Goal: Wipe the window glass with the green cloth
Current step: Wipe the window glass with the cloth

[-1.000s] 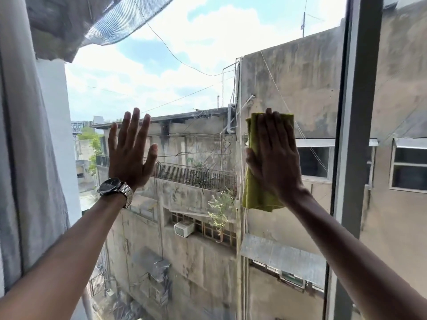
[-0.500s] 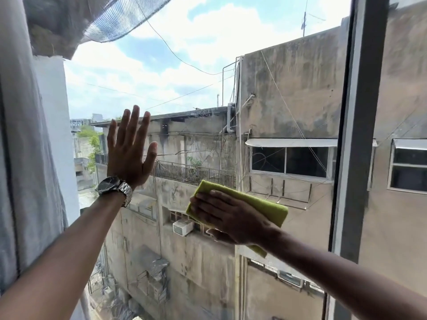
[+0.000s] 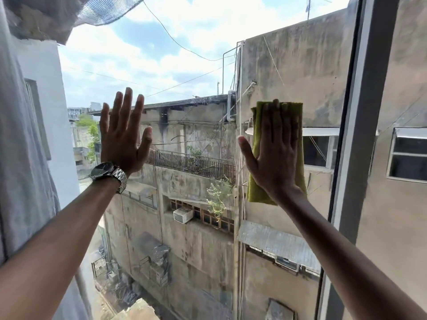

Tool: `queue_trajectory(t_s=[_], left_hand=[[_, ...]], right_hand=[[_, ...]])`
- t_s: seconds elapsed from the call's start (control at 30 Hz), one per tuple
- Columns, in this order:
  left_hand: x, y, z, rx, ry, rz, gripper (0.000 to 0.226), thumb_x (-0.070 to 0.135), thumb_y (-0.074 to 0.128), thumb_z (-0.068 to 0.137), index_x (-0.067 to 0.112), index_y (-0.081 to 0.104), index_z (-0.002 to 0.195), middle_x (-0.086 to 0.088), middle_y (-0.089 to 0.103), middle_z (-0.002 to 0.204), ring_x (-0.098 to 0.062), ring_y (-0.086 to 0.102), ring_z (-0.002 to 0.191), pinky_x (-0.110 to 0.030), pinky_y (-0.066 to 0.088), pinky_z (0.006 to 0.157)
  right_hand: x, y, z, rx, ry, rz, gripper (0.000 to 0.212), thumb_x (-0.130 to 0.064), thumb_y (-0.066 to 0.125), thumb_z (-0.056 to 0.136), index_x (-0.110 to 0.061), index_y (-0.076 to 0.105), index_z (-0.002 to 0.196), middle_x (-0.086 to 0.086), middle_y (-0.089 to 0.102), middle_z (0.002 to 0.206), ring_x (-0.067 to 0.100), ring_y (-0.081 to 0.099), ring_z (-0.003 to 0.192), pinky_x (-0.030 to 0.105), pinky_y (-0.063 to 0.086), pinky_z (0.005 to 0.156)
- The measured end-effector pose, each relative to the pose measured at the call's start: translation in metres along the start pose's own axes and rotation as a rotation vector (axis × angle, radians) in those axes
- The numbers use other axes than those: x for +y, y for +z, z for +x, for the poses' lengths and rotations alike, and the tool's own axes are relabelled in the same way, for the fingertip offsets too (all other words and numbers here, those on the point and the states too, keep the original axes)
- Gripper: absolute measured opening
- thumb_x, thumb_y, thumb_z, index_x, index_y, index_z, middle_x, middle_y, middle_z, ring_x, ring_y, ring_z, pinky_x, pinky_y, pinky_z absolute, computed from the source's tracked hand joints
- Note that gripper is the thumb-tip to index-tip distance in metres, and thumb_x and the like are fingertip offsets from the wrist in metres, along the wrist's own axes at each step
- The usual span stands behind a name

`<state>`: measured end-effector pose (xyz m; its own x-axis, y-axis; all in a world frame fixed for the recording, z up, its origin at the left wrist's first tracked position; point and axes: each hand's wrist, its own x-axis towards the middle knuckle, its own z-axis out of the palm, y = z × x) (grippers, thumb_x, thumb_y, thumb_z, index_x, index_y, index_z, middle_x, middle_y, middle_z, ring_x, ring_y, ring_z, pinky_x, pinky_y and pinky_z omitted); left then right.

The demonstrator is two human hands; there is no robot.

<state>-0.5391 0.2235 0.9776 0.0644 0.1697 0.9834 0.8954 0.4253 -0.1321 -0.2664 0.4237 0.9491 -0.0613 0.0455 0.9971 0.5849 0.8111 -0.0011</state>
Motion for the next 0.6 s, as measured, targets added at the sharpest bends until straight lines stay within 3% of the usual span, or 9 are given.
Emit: queue_trajectory(t_s=[0.2, 0.37, 0.6], left_hand=[[0.001, -0.004, 0.0, 0.0, -0.002, 0.002, 0.069, 0.046, 0.025, 0.102, 0.014, 0.021, 0.162, -0.016, 0.017, 0.172, -0.03, 0.012, 0.162, -0.06, 0.012, 0.13], [0.001, -0.002, 0.0, 0.02, 0.003, 0.009, 0.069, 0.044, 0.029, 0.101, 0.012, 0.024, 0.162, -0.017, 0.02, 0.171, -0.032, 0.016, 0.161, -0.06, 0.014, 0.129], [-0.006, 0.003, -0.003, 0.05, 0.029, 0.017, 0.069, 0.047, 0.025, 0.102, 0.015, 0.02, 0.163, -0.014, 0.017, 0.172, -0.028, 0.012, 0.162, -0.059, 0.013, 0.13]], right_hand=[[0.027, 0.001, -0.111, -0.194, -0.414, -0.108, 0.1, -0.072, 0.049, 0.095, -0.004, 0.016, 0.161, 0.021, 0.018, 0.168, 0.034, 0.015, 0.158, 0.049, 0.008, 0.131], [0.019, 0.004, -0.093, -0.181, -0.395, -0.066, 0.097, -0.072, 0.048, 0.095, 0.0, 0.028, 0.158, 0.024, 0.024, 0.166, 0.036, 0.02, 0.157, 0.053, 0.016, 0.13], [-0.062, 0.021, 0.025, -0.04, -0.305, -0.011, 0.094, -0.071, 0.046, 0.096, 0.002, 0.036, 0.154, 0.026, 0.033, 0.162, 0.038, 0.029, 0.153, 0.051, 0.018, 0.129]])
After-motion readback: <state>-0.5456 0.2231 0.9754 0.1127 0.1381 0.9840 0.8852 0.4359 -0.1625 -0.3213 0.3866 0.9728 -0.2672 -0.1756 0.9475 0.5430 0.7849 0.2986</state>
